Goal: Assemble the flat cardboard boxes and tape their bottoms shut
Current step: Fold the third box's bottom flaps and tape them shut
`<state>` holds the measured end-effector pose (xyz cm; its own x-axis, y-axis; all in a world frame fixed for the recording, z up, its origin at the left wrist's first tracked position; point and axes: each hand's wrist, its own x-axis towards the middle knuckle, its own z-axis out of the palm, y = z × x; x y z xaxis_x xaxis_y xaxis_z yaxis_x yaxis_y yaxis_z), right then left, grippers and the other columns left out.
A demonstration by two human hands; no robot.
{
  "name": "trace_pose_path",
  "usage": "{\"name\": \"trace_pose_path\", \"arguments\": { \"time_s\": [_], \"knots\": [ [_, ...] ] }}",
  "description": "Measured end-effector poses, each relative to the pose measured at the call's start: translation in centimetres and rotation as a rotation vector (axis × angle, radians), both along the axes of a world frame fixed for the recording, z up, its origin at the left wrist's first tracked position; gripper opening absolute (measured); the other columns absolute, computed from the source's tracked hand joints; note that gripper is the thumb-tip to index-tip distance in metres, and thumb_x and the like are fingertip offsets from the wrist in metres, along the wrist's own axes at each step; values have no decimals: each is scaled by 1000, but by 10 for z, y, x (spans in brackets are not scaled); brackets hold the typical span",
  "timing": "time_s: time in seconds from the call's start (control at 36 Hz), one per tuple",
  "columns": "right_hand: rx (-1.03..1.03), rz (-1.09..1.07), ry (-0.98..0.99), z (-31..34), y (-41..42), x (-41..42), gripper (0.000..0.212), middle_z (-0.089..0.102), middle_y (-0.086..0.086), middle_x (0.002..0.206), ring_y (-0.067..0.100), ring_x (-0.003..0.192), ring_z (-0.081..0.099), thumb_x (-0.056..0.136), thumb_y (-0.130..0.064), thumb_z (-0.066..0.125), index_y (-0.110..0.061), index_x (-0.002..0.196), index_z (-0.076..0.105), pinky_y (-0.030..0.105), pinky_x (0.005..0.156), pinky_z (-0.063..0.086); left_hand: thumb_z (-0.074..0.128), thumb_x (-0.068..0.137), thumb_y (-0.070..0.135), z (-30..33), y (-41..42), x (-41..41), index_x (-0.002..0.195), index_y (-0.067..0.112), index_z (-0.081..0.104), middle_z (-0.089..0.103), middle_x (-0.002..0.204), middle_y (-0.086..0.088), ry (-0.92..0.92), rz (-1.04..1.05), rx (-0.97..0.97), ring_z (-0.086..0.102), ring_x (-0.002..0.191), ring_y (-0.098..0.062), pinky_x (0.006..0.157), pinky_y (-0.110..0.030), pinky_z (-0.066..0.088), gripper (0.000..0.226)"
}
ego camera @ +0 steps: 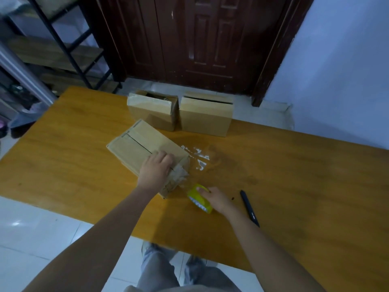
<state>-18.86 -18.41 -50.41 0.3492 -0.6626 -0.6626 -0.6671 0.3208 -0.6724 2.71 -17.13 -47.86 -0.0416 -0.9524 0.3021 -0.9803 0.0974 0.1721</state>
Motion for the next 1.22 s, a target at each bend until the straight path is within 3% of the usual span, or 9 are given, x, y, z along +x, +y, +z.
{"name": "trace_pose_path", "arguments": {
  "time_s": [0.19,0.31,0.47,0.61,0.69,0.78,0.94,1.17,1.22],
  "knots": [
    [4,-38,8,-1,4,4,79,43,9,62,22,56,47,76,-76,34,0,74,53,31,61,28,55,86,43,4,21,-33,107,10,62,60,98,-10,-171,138,203,58,88,-31,74,-39,49,40],
    [15,-23,62,0,7,5,77,48,23,134,35,121,48,96,-59,28,6,133,43,36,95,40,48,80,64,2,29,-44,117,4,56,56,109,-16,-222,199,300,52,99,-37,83,-46,45,72],
    [63,-66,41,2,12,3,70,34,11,151,28,136,35,96,-60,14,-14,147,31,34,105,31,52,67,81,-2,32,-72,146,0,24,32,146,-19,-213,332,456,28,132,-42,109,-57,21,117],
    [-143,-159,35,-9,9,-14,57,47,6,134,25,123,47,97,-55,26,-16,134,46,33,97,40,34,72,85,-1,32,-74,149,4,-6,6,156,-13,-247,357,460,6,142,-37,113,-57,6,119],
    [-437,-236,398,-28,1,-40,43,41,7,129,24,119,44,96,-42,46,-11,126,45,35,95,42,35,70,86,-4,32,-69,150,4,0,11,156,-14,-236,342,448,9,142,-35,113,-56,6,119],
    [-364,-276,676,-37,-2,-71,49,31,10,133,29,125,33,94,-43,49,-10,127,38,39,98,40,41,64,87,-10,29,-59,147,4,24,32,149,-13,-219,310,412,25,137,-34,110,-57,16,119],
    [-292,-47,771,-53,9,-96,44,33,12,136,29,126,35,97,-35,47,-11,131,36,37,94,46,38,60,89,-19,24,-40,138,4,39,48,136,-13,-199,217,356,37,129,-33,105,-60,20,115],
    [-395,-79,438,-34,-5,-82,24,56,4,80,21,62,55,102,-29,38,-11,117,44,35,50,43,30,63,92,-9,26,-47,151,11,2,10,157,-6,-304,287,461,2,146,-24,107,-65,-9,122],
    [-472,-31,281,-17,-10,-69,19,58,1,81,22,64,56,100,-30,43,-15,111,49,38,56,46,29,64,91,-8,30,-52,150,12,-8,0,159,-4,-274,310,473,-7,146,-24,107,-65,-12,123]
  ]
}}
